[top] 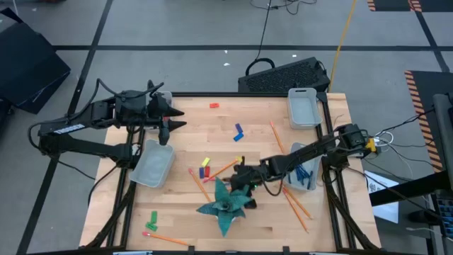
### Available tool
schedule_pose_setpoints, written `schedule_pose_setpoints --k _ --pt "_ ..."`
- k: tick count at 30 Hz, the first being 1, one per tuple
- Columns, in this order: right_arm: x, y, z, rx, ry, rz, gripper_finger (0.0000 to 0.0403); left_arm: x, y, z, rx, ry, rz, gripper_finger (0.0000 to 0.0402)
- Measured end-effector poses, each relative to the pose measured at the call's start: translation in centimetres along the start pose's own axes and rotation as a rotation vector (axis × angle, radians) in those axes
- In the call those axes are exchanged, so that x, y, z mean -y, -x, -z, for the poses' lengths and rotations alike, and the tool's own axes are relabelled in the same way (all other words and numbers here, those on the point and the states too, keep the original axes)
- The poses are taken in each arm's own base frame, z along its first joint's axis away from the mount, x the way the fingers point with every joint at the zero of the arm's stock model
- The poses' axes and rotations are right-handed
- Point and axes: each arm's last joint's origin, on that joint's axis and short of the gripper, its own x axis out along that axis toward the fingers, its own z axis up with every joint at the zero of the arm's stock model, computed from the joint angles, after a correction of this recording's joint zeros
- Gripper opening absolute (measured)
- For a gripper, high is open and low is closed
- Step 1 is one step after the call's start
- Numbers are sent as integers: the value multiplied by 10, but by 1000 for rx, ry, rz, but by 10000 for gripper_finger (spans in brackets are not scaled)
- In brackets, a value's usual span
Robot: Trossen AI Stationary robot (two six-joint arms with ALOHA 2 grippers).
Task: Sort crayons/erasers/pens/pencils in bins
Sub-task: Put the blue crayon into the bottom right gray bin
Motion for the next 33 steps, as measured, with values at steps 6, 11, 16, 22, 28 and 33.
schedule_pose_setpoints --k 6,11,16,22,28,33 --pt "-16 4 2 -22 25 -62 65 -1 4 2 -11 10 -4 186" --pt "-16 19 2 -60 14 63 83 -1 13 5 -9 43 -5 186" --pt "-7 49 -2 -89 42 197 122 -1 17 3 20 51 -2 186" --pt "-5 78 -4 -74 171 204 145 2 -2 24 -61 117 9 186" --pt "17 63 34 72 211 153 136 1 -28 58 -155 155 3 186" --pt "39 51 59 159 241 181 125 -1 -44 81 -202 238 -1 186"
